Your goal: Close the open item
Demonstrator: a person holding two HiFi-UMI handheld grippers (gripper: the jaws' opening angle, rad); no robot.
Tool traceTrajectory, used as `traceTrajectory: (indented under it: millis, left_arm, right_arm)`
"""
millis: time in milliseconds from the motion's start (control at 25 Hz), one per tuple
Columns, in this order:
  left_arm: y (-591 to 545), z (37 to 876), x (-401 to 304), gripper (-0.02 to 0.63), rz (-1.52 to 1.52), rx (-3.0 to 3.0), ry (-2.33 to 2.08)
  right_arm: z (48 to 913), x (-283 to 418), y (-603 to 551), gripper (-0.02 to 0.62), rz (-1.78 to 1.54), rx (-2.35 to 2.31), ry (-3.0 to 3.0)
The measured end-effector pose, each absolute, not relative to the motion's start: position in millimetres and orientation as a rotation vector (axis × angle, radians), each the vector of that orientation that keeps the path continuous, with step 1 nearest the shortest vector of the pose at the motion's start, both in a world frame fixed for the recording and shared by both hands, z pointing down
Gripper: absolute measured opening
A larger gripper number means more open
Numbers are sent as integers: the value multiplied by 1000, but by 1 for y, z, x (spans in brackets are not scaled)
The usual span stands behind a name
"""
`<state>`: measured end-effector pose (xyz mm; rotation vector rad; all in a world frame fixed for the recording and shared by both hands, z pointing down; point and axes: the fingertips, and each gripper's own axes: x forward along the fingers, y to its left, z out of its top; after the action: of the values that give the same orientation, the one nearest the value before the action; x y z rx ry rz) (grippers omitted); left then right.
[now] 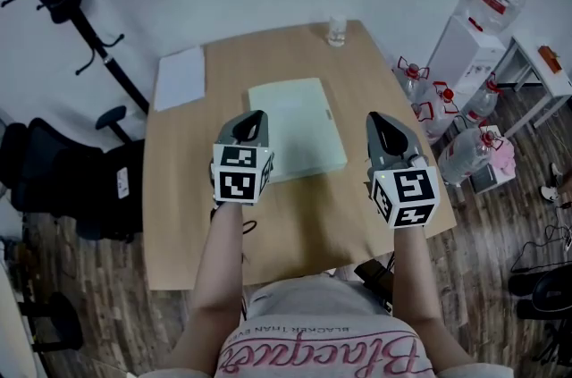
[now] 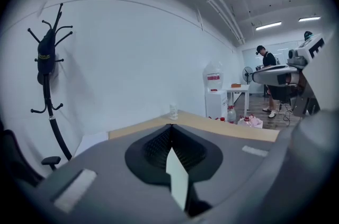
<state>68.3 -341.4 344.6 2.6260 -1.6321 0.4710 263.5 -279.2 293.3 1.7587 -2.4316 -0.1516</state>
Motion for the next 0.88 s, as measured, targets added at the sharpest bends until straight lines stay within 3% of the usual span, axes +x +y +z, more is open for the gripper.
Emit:
traceTrajectory:
  millis: [520,880]
  left_arm:
    - [-304,271,21,15,2,2659,-1820]
    - [-284,220,15,14,-98,2770,-1927]
  right_arm:
    - [264,269,-266,2,-237,1752,-2437]
    - [222,269,-254,2,-343,1785,-2550]
